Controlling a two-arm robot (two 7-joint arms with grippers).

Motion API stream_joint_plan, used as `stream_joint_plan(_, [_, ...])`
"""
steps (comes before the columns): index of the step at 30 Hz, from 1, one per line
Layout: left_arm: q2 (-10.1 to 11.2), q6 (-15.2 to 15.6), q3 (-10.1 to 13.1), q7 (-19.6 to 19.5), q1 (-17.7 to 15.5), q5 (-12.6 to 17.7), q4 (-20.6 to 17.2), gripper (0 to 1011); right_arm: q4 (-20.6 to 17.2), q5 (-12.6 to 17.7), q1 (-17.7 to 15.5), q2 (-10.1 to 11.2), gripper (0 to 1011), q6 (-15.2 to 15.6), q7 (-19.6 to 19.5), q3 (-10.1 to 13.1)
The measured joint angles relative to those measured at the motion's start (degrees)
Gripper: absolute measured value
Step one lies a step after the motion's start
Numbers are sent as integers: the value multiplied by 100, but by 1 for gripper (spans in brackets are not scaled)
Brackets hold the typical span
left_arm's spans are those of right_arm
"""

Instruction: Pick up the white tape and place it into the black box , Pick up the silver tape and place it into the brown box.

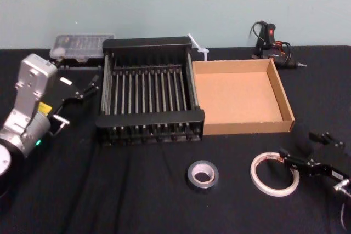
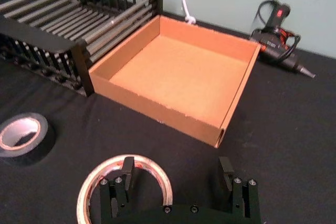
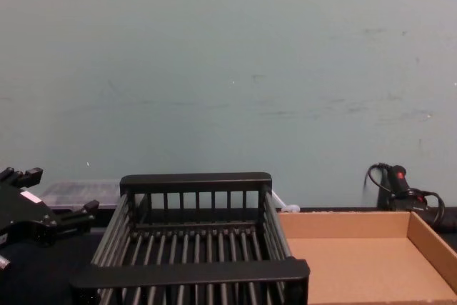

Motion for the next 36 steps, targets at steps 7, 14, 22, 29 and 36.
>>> stream_joint_plan(7, [0,0,0,0,0,0,0,1001,215,-138,133,-138,1002,213,99,-110])
stream_joint_plan(14, [0,0,0,0,0,0,0,1001,369,-254,230,-260,1002,302,202,-161])
stream_joint_plan(22, [0,0,0,0,0,0,0,1001,488,-398,330,-360,1002,389,316,-213])
stream_joint_plan(29, [0,0,0,0,0,0,0,1001,571,-517,386,-436,1002,451,404,-224])
stream_joint_plan(36, [0,0,0,0,0,0,0,1001,611,-635,416,-490,1002,500,481,-217])
